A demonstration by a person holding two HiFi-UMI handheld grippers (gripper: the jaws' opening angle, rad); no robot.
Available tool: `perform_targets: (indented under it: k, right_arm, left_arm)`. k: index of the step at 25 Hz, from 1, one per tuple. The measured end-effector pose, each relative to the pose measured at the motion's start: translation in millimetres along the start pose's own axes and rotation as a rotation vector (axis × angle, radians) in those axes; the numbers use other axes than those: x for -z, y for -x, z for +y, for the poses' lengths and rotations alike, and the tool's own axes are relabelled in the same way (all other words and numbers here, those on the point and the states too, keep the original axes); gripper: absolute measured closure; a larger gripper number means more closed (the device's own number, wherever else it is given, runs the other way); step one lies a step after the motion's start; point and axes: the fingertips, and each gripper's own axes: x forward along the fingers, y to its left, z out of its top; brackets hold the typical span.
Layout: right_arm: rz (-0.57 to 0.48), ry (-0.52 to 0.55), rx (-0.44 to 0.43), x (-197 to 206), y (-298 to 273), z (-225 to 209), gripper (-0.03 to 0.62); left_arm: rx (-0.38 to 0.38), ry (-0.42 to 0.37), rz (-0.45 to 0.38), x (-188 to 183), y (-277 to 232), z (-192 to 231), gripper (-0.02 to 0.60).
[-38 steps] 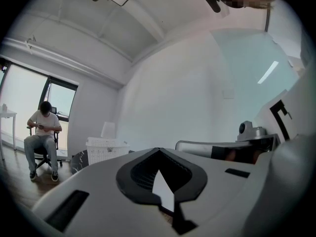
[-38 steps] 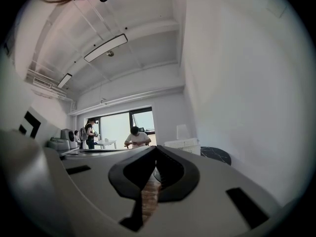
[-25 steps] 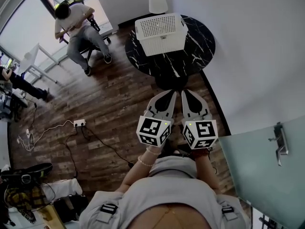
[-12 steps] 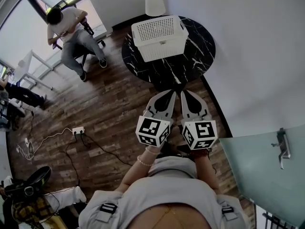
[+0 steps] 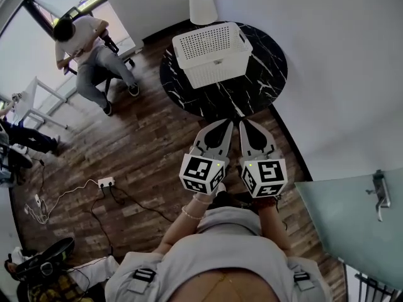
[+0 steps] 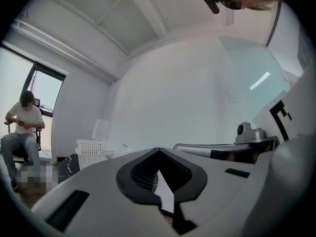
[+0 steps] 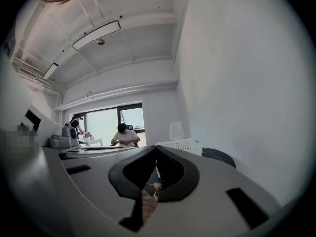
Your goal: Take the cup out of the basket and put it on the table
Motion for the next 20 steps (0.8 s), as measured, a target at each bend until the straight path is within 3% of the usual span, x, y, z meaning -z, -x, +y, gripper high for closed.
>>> perform_targets:
  k: [13,20]
  right_arm:
    - [0.021,-0.004,0.027,4.6,-27.3,15.7,0.582]
    - [0.032,-0.009,0.001,5.3,-41.3,13.0,0.582]
  left_arm:
    - [0.015,0.019,0.023,2.3,1.4,32.0,0.575]
    - [0.003,0.037,0.023,0.4,-10.7,40.9,0.575]
